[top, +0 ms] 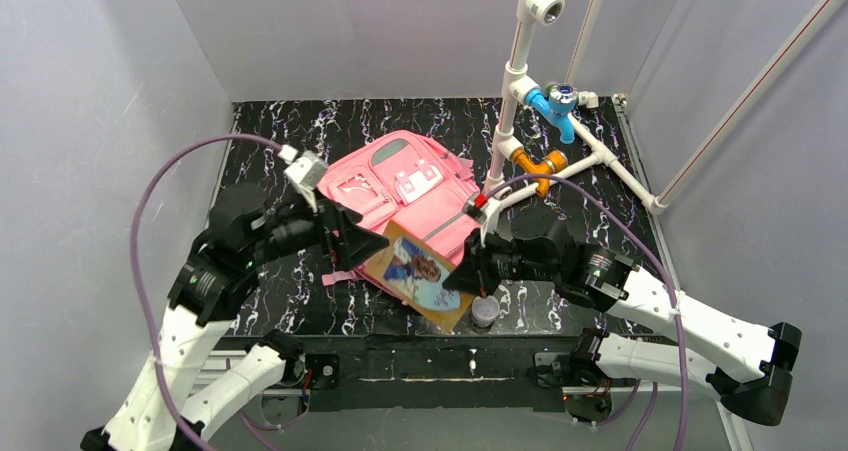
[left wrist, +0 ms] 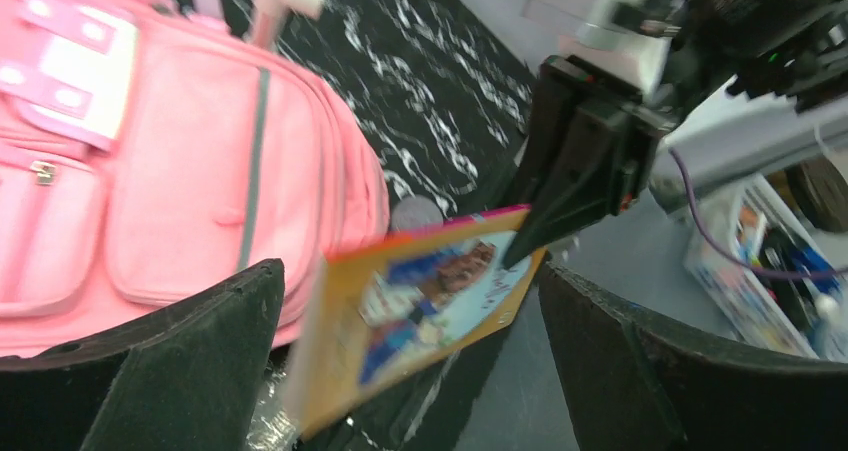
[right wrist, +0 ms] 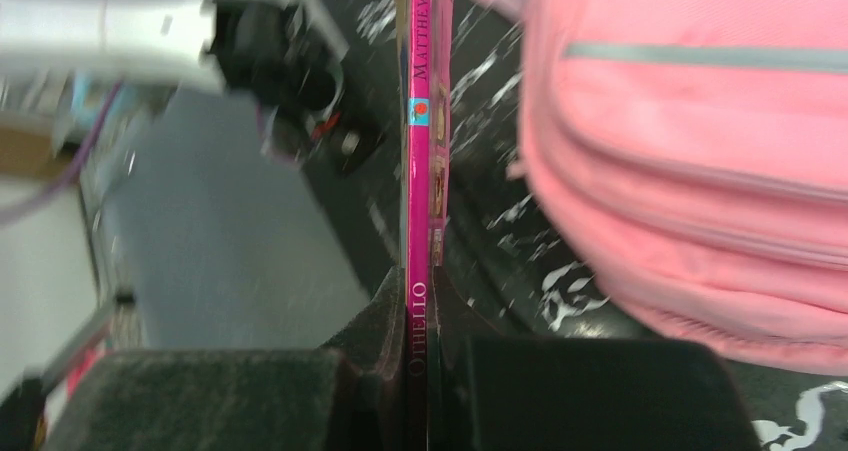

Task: Pack the student bag
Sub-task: Pick up the book from the center of the board.

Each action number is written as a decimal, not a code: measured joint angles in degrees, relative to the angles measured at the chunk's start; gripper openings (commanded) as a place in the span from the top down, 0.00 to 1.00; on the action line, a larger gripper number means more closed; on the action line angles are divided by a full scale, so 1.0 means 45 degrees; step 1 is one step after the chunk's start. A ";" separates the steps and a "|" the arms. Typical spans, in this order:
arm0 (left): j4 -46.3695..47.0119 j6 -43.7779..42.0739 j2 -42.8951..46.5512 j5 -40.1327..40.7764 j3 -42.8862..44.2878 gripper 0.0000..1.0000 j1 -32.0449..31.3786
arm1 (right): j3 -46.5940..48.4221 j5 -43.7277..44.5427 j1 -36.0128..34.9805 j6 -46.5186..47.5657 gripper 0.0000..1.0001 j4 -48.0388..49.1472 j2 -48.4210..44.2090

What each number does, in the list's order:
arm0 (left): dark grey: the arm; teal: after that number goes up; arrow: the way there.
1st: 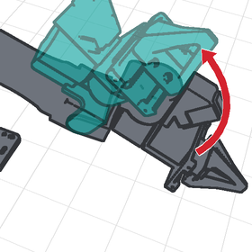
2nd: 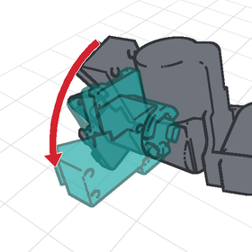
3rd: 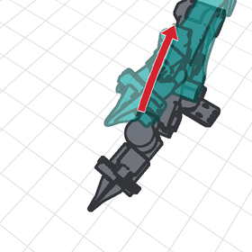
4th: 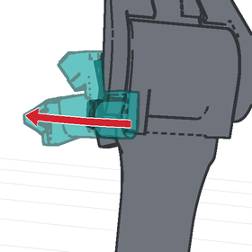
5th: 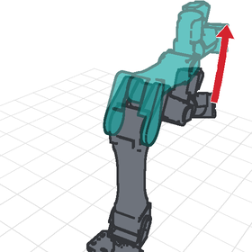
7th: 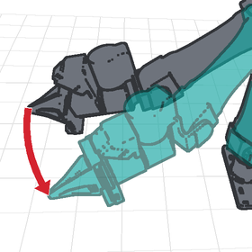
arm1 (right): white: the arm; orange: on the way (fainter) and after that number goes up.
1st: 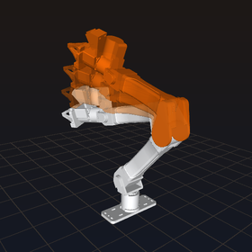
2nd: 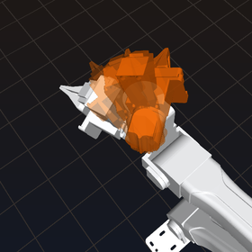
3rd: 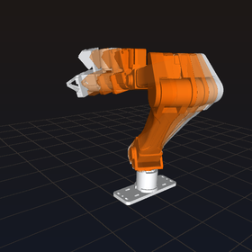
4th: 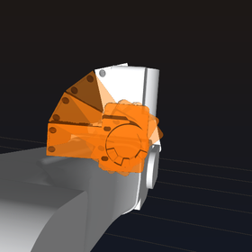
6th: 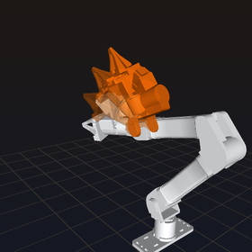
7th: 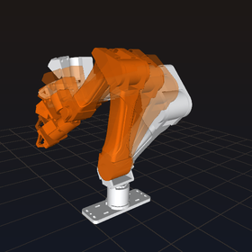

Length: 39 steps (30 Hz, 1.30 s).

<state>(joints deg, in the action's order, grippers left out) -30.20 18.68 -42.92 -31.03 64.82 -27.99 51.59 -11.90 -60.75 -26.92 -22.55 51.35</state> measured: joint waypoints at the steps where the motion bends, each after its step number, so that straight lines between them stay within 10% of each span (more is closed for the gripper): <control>1: -0.0058 -0.0267 -0.0525 -0.0534 0.0039 0.09 -0.0015 | 0.0000 -0.0874 0.0000 0.0335 0.99 -0.0204 0.0000; 13: 0.0748 -0.0233 -0.2467 -0.7980 -0.1472 0.14 -0.0039 | 0.0000 -0.4896 -0.0015 0.1409 0.99 0.0398 -0.0180; 22: 0.1729 0.0573 -0.1268 -0.9447 -0.2443 1.00 -0.0053 | 0.0000 -0.4872 -0.0024 0.1350 0.97 0.1433 -0.0087; 24: 0.1778 0.0588 -0.1428 -0.9029 -0.2433 1.00 -0.0044 | -0.0005 -0.4391 -0.0039 0.1083 0.45 0.1370 -0.0248; 31: 0.3764 0.2501 -0.1020 -0.6960 -0.2409 1.00 -0.0058 | -0.2856 -0.1991 -0.0005 -0.2278 0.39 0.5591 -0.2288; 35: 0.5377 0.3818 -0.1137 -0.6824 -0.2404 1.00 -0.0053 | -0.4376 -0.1627 -0.0005 -0.3827 0.50 0.7490 -0.2851; 37: 0.5819 0.4206 -0.1273 -0.6761 -0.2419 1.00 -0.0053 | -0.4687 -0.1413 -0.0005 -0.4279 0.90 0.7834 -0.3123; 39: 0.6203 0.4546 -0.1457 -0.6732 -0.2419 0.97 -0.0053 | -0.4940 -0.1263 -0.0005 -0.4648 0.99 0.8393 -0.3434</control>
<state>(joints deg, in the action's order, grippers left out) -2.28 39.13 -49.47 -61.32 53.93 -28.23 29.36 -17.58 -60.77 -47.83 15.22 35.90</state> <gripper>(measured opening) 0.053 0.211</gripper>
